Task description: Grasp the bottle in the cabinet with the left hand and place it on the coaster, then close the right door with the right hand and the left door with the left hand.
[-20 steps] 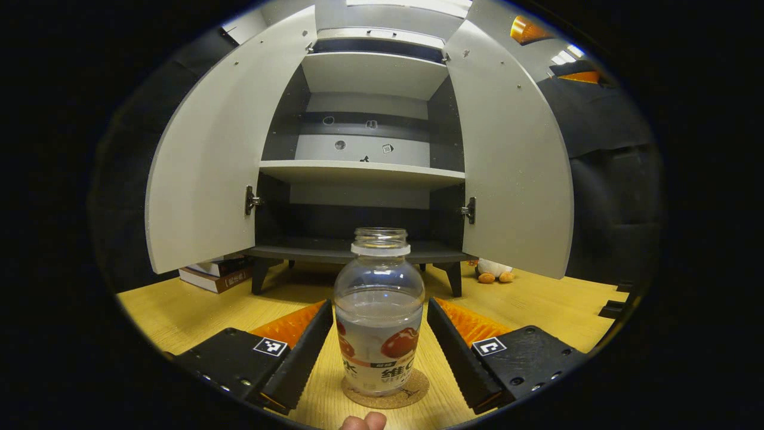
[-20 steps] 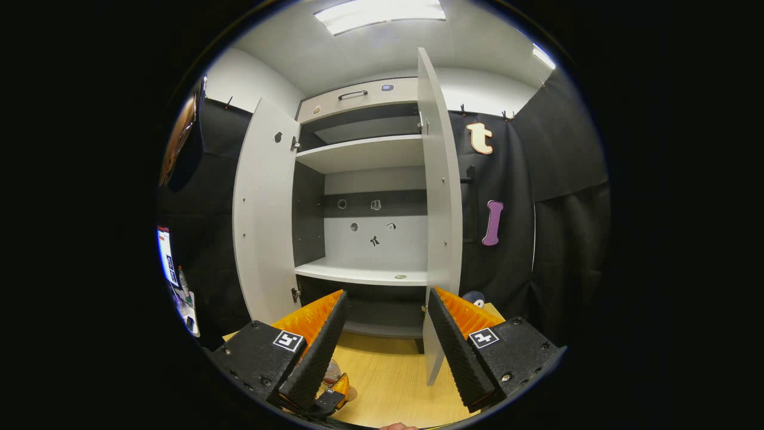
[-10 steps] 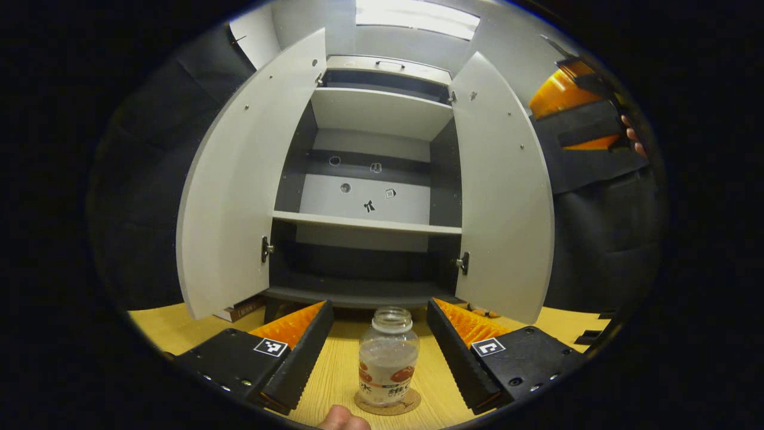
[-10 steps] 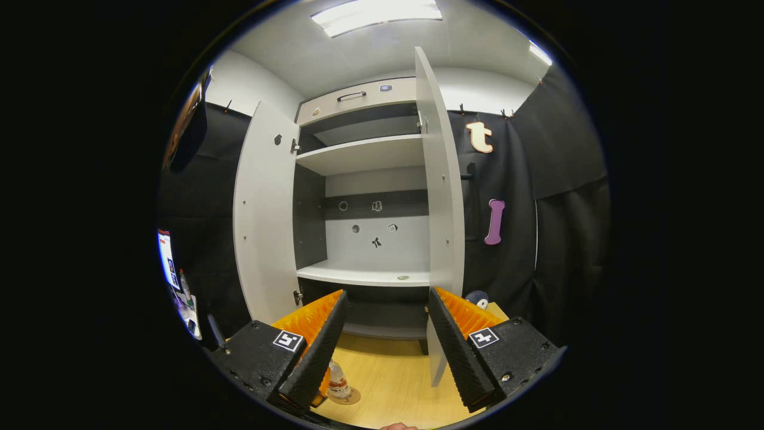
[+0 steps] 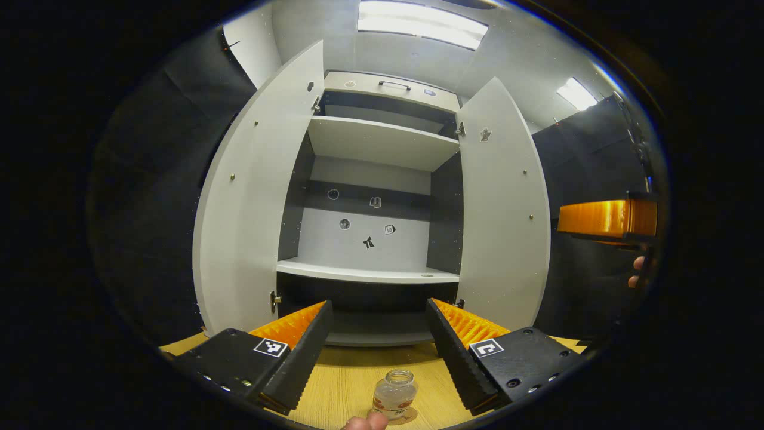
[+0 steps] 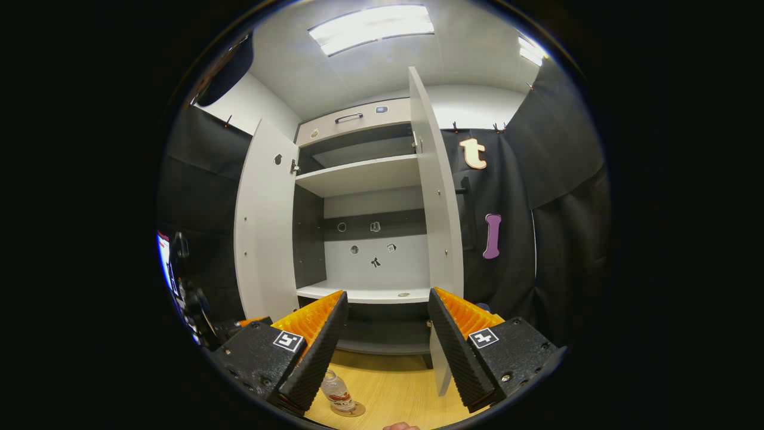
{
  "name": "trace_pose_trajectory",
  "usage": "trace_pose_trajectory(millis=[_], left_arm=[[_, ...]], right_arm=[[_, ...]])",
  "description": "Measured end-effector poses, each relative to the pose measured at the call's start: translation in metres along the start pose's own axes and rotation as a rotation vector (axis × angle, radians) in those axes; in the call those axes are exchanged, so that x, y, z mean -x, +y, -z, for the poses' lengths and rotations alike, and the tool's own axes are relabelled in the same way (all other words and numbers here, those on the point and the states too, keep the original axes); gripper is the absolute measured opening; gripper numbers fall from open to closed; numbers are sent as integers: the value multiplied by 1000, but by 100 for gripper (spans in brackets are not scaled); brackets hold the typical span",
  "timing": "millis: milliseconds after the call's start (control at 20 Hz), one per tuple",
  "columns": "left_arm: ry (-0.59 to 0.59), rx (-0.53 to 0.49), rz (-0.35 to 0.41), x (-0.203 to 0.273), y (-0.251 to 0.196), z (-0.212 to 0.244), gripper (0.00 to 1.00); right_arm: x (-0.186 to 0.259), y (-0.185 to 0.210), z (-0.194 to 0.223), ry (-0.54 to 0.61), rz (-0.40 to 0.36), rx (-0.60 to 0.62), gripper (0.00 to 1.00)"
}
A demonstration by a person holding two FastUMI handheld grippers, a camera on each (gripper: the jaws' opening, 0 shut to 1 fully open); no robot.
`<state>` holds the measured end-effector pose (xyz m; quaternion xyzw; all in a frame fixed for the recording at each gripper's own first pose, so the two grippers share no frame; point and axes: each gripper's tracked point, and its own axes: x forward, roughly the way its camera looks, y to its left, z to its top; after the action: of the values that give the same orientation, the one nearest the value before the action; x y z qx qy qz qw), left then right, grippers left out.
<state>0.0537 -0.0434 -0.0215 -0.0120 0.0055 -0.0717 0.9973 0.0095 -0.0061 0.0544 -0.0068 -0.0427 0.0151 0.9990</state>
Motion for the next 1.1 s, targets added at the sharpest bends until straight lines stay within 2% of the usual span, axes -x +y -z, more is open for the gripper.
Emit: trace_pose_trajectory(millis=[50,100,150,200,350,500,550,600,650,750,800,1000,1100], left_arm=[[4,3,2,3,1,-4,95],[2,11,0,7,1,-8,99],[-1,20,-1,10,1,-12,95],[-1,28,-4,12,2,-16,95],[-10,21,-14,21,4,-22,95],[-19,4,-20,23,2,-24,99],[-22,2,-19,23,2,-24,95],[-21,-1,-17,24,0,-23,99],[-12,-3,-15,24,-1,-21,99],[9,-11,-8,27,-3,-15,99],[16,-15,-8,30,-4,-13,95],[36,-23,-16,30,-5,-8,95],[40,-25,-21,28,-5,-9,95]], right_arm=[[2,-2,3,-4,8,-19,83],[4,-6,5,-10,24,-38,83],[5,-12,4,-16,42,-48,83],[6,-21,0,-23,53,-50,83],[5,-50,-41,-67,43,-63,83],[-12,-103,-85,-112,92,-86,82],[-20,-119,-101,-134,98,-84,82],[-30,-134,-113,-148,116,-74,82],[-42,-150,-119,-143,144,-55,82],[-59,-172,-120,-131,174,-18,82],[-70,-176,-120,-123,178,-2,82],[-105,-187,-108,-35,202,25,82],[-104,-189,-108,-50,220,22,83]])
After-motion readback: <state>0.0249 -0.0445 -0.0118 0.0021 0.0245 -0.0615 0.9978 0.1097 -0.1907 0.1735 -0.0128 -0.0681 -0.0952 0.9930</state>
